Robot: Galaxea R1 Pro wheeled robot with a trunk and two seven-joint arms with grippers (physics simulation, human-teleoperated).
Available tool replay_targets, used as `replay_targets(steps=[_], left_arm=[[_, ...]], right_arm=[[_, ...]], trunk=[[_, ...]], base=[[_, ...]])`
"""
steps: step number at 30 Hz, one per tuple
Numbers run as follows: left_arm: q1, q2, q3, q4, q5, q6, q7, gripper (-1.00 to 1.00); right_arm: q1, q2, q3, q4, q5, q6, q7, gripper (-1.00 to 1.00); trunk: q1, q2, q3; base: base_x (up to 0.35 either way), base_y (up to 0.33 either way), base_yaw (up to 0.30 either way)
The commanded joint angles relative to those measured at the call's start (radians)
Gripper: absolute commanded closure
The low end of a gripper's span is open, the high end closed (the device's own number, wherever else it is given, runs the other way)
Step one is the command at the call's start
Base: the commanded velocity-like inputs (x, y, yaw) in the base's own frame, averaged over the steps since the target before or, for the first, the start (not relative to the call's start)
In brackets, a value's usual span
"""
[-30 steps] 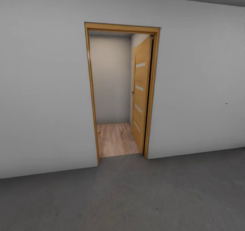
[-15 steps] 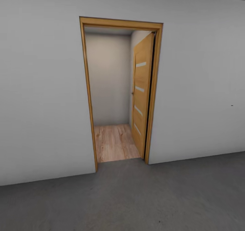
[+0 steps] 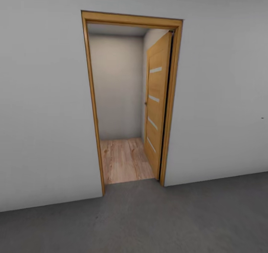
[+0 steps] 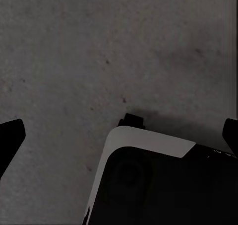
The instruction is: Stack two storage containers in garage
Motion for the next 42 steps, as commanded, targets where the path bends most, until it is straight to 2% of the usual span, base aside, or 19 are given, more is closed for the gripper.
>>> replay_targets(steps=[1, 33, 42], left_arm=[[-0.001, 0.0, -0.006, 0.001, 0.008, -0.003, 0.002, -1.0], [-0.001, -0.002, -0.006, 0.001, 0.006, -0.003, 0.002, -1.0], [-0.001, -0.001, -0.006, 0.001, 0.006, -0.003, 0.002, -1.0]], right_arm=[[-0.001, 0.001, 0.008, 0.003, -0.007, -0.006, -0.001, -1.0], [-0.002, -0.002, 0.007, 0.003, -0.008, -0.009, -0.009, -1.0], [-0.002, -0.001, 0.007, 0.003, -0.007, -0.007, -0.009, -1.0]], trunk=[[0.001, -0.001, -0.001], [0.001, -0.001, -0.001], [0.001, -0.001, -0.001]], base=[[0.322, 0.0, 0.0], [0.322, 0.0, 0.0], [0.32, -0.08, 0.0]])
